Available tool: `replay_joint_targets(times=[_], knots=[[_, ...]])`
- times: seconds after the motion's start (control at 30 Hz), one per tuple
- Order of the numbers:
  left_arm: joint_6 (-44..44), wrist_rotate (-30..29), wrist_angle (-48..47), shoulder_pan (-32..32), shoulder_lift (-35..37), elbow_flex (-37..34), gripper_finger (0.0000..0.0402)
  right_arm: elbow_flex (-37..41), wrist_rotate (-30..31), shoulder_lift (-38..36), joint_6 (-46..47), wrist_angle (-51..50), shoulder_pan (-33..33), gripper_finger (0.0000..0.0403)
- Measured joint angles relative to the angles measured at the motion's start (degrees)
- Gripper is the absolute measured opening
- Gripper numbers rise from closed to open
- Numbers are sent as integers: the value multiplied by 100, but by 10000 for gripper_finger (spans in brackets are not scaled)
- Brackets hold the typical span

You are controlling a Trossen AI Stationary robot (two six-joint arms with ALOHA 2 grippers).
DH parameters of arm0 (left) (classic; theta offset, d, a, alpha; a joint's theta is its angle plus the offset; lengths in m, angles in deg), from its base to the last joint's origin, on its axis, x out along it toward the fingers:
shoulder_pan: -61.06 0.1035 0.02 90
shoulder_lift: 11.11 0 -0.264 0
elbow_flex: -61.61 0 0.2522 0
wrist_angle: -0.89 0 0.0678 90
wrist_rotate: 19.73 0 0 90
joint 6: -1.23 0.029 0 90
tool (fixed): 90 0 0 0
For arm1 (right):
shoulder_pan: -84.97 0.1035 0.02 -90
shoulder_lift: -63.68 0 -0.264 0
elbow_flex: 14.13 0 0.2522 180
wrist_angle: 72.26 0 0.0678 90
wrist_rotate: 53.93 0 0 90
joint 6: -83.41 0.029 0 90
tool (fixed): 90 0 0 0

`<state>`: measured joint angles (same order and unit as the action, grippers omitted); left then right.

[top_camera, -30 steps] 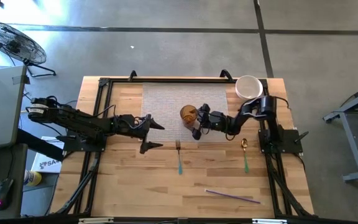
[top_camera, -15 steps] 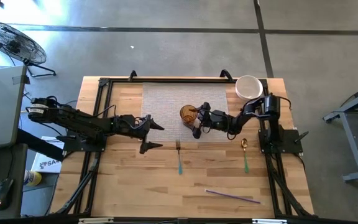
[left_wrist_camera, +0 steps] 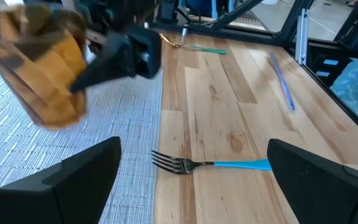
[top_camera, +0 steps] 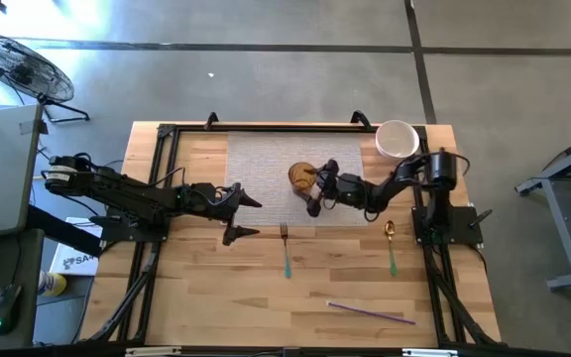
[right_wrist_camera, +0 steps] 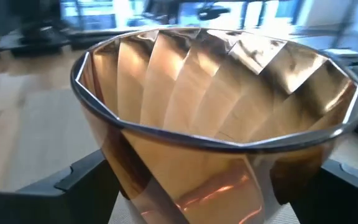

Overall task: Pick & Place Utensil
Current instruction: Put the brown cup on the gray mat

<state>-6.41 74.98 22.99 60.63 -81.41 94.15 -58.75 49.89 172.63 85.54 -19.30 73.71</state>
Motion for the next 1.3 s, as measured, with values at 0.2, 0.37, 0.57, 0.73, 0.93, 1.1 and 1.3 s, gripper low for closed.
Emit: replay_joint_targets(times=[0.2,0.37,0.57,0.73,0.93,1.1,1.3], knots=[[-15,47,1,1,0,0,399,-2,1699,-1047,-56,-1027,-190,369],[-37,29,4,-77,0,0,399,-4,2910,-1456,222,-1208,-785,369],[90,29,66,-297,1,0,399,-94,3347,-1323,996,-1863,-1575,369],[142,-70,87,-343,1,0,399,-441,3090,-979,1080,-2345,-1840,369],[140,-79,59,-337,0,0,399,-757,3241,-580,1564,-2944,-2032,369],[138,-28,43,-337,0,0,399,-785,3071,-513,1444,-3084,-2147,369],[138,-61,49,-337,0,0,399,-780,2603,-509,1666,-3163,-2348,369]])
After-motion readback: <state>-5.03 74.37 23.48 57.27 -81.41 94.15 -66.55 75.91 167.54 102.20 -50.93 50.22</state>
